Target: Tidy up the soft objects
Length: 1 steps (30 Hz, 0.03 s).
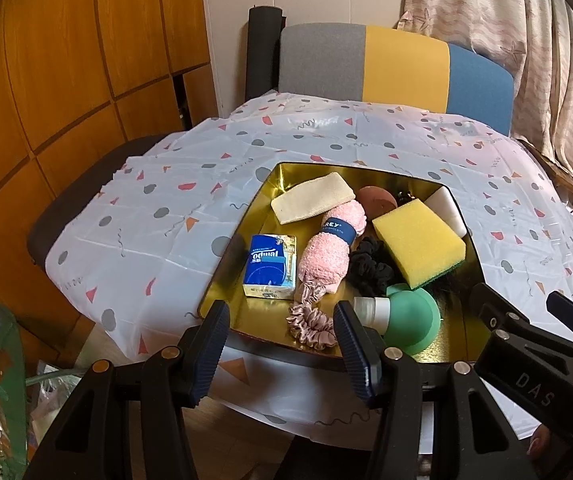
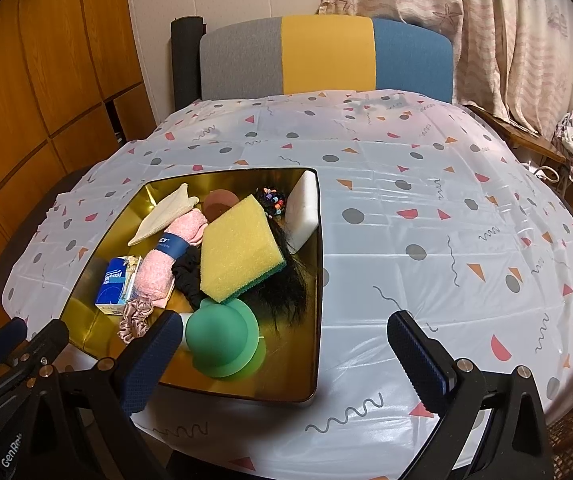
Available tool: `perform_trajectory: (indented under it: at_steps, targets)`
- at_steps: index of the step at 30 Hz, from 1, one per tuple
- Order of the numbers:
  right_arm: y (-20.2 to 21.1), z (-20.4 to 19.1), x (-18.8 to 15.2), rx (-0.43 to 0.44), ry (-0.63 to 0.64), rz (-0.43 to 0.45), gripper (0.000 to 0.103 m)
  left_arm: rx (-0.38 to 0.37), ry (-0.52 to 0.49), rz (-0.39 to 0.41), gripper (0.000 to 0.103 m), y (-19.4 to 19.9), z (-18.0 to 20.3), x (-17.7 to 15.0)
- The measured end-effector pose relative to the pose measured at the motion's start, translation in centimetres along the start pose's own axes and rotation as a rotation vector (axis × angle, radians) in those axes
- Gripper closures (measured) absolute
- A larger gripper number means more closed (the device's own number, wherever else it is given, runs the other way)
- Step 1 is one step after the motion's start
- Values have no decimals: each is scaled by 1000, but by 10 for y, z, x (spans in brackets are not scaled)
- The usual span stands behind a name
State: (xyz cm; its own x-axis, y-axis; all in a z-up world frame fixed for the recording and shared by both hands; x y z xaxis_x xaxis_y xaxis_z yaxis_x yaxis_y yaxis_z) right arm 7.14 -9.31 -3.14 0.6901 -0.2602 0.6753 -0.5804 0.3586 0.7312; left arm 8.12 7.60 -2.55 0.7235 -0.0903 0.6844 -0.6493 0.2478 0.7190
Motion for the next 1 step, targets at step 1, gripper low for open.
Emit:
perform_trajectory:
  at_steps: [1]
  targets:
    - [0, 0, 0, 1, -1, -1, 0, 0, -2, 1, 48, 0, 0, 0]
Point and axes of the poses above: each gripper's, at about its wrist camera, not at the fingertips, and y roughly against the way its jaws point, z to its right, x to its top, the point moved 6 cm from there along -y, roughly the way its jaws point, and after that the axes turned 13 degrees about -x, right-handed, at the moved point
